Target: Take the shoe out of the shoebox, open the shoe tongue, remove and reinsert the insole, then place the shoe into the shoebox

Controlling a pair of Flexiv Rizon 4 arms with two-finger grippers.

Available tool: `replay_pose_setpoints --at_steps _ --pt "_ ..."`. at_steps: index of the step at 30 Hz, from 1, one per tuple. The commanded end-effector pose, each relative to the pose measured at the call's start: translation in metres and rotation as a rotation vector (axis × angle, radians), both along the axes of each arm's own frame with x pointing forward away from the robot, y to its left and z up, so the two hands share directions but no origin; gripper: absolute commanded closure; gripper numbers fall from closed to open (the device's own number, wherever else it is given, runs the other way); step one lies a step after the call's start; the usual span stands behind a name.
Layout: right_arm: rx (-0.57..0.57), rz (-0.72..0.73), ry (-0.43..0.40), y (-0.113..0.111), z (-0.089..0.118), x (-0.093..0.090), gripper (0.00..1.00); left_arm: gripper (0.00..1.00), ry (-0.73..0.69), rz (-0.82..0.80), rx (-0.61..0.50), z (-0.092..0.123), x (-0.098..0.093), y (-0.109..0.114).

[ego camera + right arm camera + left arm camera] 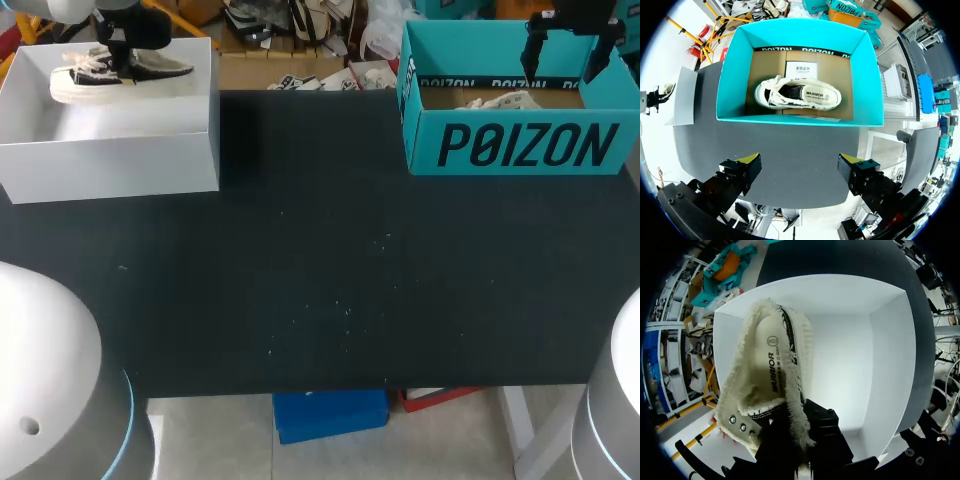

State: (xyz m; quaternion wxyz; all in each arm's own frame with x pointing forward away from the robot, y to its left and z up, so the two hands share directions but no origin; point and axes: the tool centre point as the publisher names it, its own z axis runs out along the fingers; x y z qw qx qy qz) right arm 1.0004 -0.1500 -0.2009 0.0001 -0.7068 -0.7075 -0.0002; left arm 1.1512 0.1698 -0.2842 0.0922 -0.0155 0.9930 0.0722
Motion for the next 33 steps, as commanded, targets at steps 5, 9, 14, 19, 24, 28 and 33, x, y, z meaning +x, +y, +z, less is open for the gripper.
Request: replay_pose_setpoints --at_steps 5,9,14,19,24,28,33 --pt "0.000 0.000 0.000 0.000 0.000 0.000 0.00 1.00 -0.123 0.036 0.070 0.118 -0.047 -0.047" --pt "0.000 0.000 0.000 0.000 0.000 0.000 0.00 1.00 -0.169 0.055 0.068 0.146 -0.062 -0.082" --pt "0.000 0.000 0.000 0.000 0.000 0.000 0.00 1.00 -0.225 0.053 0.054 0.167 -0.082 -0.133" --pt "0.000 0.000 0.000 0.000 0.000 0.000 0.00 1.00 -0.254 0.057 0.059 0.173 -0.104 -0.184" --pt "0.000 0.000 0.000 0.000 0.000 0.000 0.00 1.00 -0.283 0.072 0.066 0.166 -0.127 -0.230" --pt "0.000 0.000 0.000 0.000 0.000 0.000 0.00 1.00 -0.295 0.073 0.046 0.155 -0.142 -0.255" --pt "0.000 0.000 0.000 0.000 0.000 0.000 0.00 1.00 -0.301 0.037 -0.017 0.142 -0.163 -0.268"
